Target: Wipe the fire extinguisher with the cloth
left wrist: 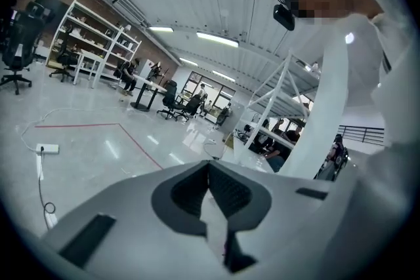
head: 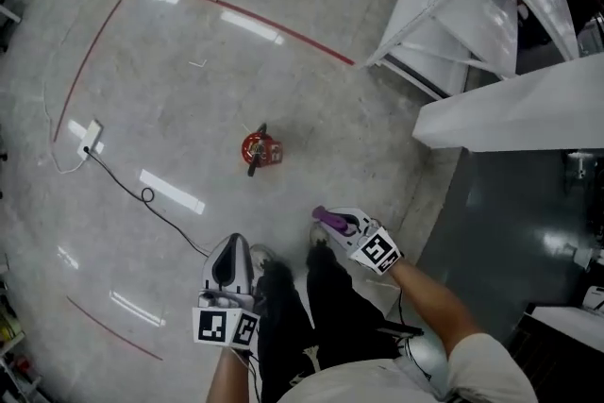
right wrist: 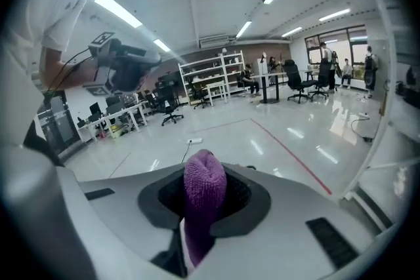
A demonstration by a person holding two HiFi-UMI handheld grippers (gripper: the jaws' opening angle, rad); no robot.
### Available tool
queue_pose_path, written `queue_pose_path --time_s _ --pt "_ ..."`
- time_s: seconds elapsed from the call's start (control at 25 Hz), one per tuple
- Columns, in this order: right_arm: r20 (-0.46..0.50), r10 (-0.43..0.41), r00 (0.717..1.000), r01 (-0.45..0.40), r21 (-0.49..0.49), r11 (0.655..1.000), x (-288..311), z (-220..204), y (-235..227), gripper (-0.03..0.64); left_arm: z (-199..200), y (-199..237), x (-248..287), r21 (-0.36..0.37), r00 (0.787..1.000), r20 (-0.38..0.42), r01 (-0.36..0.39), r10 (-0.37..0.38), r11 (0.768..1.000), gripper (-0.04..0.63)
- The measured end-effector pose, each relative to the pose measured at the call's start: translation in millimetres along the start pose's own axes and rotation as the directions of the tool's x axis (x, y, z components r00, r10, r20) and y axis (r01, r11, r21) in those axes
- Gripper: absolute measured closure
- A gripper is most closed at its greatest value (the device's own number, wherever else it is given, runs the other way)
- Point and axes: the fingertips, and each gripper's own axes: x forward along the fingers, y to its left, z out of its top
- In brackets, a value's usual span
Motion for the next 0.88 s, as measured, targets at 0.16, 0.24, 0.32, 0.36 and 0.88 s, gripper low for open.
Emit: queue_pose_path --time_s 0.16,0.24,0.32,0.36,0.88 --pt "0.091 -0.079 0.993 0.077 0.027 0.997 -69 97 26 0.549 51 -48 -30 0.031 0.999 0.010 0.039 -0.039 0.999 0.591" --pt "0.134 -0.136 0.982 0.132 0.039 0.990 -100 141 33 0.549 70 -69 -41 0.039 0.998 0.019 0.056 -0.057 0.998 0.591" --pt "0.186 -0.198 0.962 0.189 0.062 0.980 -127 182 38 0.549 83 -86 -52 0.031 0.997 0.033 0.072 -0.073 0.997 0.591" --pt "0.213 -0.228 0.950 0.216 0.078 0.973 -140 200 40 0.549 88 -94 -57 0.033 0.996 0.040 0.076 -0.077 0.997 0.591" --pt "0.476 -0.409 0.779 0.353 0.206 0.913 -233 311 101 0.549 153 -161 -117 0.180 0.958 0.285 -0.063 0.009 0.982 0.591"
